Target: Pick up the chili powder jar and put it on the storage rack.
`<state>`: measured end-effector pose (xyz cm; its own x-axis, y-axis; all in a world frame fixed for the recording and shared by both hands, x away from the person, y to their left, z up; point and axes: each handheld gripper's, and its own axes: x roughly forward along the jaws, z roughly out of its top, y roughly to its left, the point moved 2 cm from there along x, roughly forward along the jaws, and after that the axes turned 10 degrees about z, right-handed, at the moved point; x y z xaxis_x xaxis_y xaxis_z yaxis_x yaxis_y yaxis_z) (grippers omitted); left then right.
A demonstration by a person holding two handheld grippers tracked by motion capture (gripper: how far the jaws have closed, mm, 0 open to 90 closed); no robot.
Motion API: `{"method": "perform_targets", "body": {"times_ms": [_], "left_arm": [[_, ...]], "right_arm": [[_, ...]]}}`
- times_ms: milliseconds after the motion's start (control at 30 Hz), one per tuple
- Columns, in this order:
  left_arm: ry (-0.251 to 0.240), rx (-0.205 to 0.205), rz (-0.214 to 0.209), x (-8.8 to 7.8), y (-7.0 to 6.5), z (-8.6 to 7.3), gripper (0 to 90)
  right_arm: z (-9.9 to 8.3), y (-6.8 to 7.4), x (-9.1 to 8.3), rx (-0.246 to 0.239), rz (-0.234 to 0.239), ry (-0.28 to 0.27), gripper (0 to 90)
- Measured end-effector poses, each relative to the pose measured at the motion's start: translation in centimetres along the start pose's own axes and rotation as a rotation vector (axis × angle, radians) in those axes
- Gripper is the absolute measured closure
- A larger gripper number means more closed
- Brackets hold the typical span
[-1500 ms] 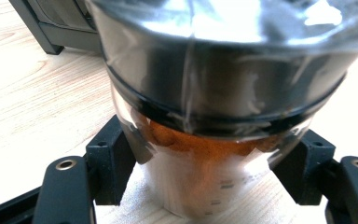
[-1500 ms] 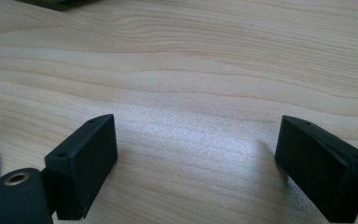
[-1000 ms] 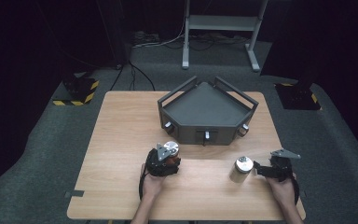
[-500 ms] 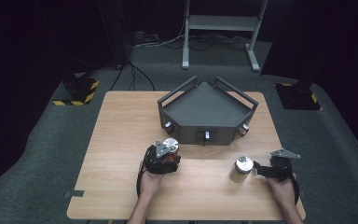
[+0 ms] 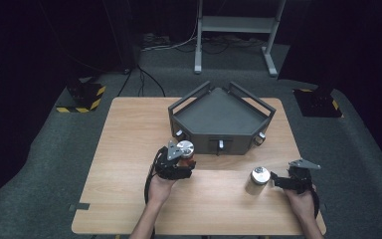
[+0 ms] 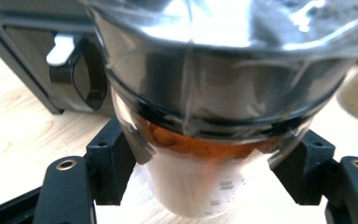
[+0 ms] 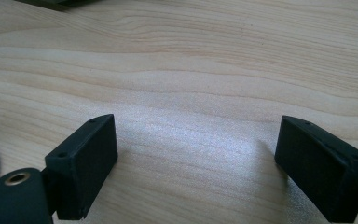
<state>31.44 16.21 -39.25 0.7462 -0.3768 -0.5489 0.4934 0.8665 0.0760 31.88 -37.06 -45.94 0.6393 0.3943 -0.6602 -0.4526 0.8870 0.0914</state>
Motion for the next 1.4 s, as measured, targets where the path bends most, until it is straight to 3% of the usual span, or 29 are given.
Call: {"method": "perform_targets", "body": {"times_ms": [567, 1067, 1400], "left_arm": [[-0.052, 0.022, -0.088, -0.5, 0.8, 5.7, 30.1], [-0.079, 0.018, -0.079, 0.6, 0.7, 9.4, 30.1], [-0.073, -0.005, -0.052, 2.8, 0.5, 11.5, 30.1]], "right_arm": [[0.0, 0.0, 0.0, 0.002, -0.002, 0.0, 12.8], [0.0, 0.0, 0.0, 0.001, -0.002, 0.0, 12.8], [0.0, 0.0, 0.0, 0.001, -0.002, 0.0, 12.8]]}}
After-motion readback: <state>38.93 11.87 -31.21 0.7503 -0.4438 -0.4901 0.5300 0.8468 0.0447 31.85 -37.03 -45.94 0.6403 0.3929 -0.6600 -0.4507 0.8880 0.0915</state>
